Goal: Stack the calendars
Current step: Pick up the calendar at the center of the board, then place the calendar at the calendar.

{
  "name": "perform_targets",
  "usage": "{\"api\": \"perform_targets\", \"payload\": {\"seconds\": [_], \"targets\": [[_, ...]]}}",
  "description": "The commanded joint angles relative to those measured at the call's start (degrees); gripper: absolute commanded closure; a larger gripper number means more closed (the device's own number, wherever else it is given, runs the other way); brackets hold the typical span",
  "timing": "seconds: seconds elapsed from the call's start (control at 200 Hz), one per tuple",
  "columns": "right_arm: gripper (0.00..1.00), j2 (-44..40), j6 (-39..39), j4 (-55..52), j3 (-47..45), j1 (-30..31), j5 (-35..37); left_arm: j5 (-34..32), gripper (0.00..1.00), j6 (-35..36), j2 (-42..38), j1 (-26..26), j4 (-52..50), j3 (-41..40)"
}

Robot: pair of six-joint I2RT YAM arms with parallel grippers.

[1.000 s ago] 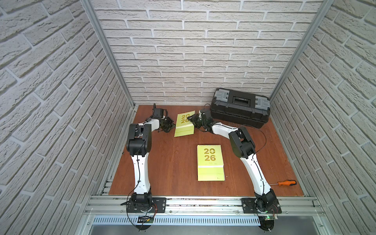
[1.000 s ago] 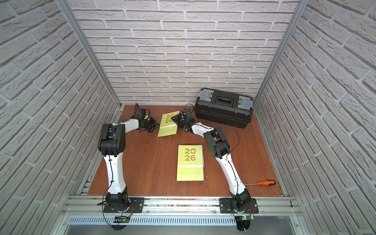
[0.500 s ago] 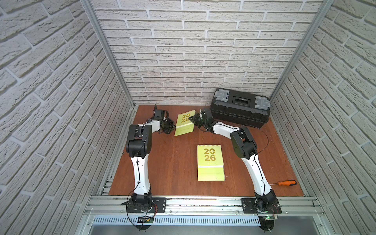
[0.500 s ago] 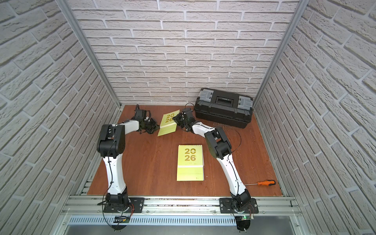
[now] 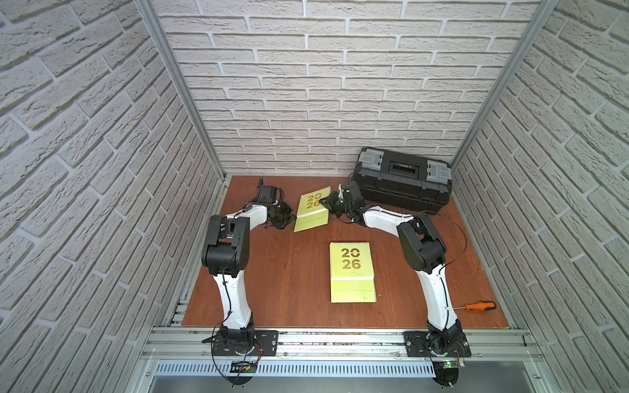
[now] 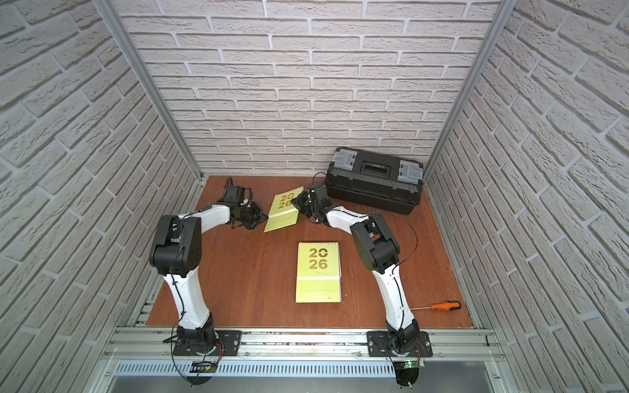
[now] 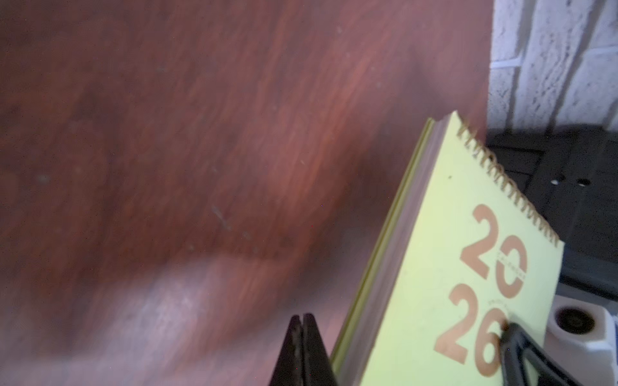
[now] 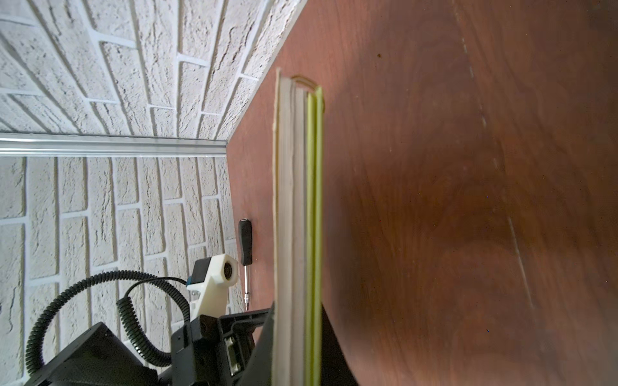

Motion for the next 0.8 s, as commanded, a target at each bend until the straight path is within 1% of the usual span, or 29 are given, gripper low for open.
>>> {"api": "perform_targets", "payload": {"seconds": [0.0, 0.07, 0.105, 0.325, 0.655, 0.795], "targets": [[0.97, -9.08, -3.02, 4.33, -4.00, 0.42, -0.31, -1.64, 0.94, -0.21, -4.59, -1.88, 0.70, -1.42], [0.98, -12.44, -4.01, 4.05, -7.93, 0.38, 0.16, -2.55, 0.94, -0.12, -6.42, -3.44, 0.69, -2.07], [0.98, -15.51, -4.49, 3.82, -9.70, 0.39, 0.27, -2.89, 0.94, -0.14, -7.36, -4.28, 0.64, -2.46], [0.97, -25.55, -5.69, 2.93, -19.23, 0.40, 0.60, -6.89, 0.94, -0.90, -14.10, -8.83, 1.10, -6.39], [0.97, -37.22, -7.79, 0.15, -28.65, 0.31, -0.05, -12.92, 0.94, -2.04, -22.40, -15.53, 0.98, -11.93], [0.97, -43.13, -8.43, -0.69, -34.90, 0.14, -0.02, -15.97, 0.94, -2.65, -25.99, -18.00, 0.85, -14.23]]}}
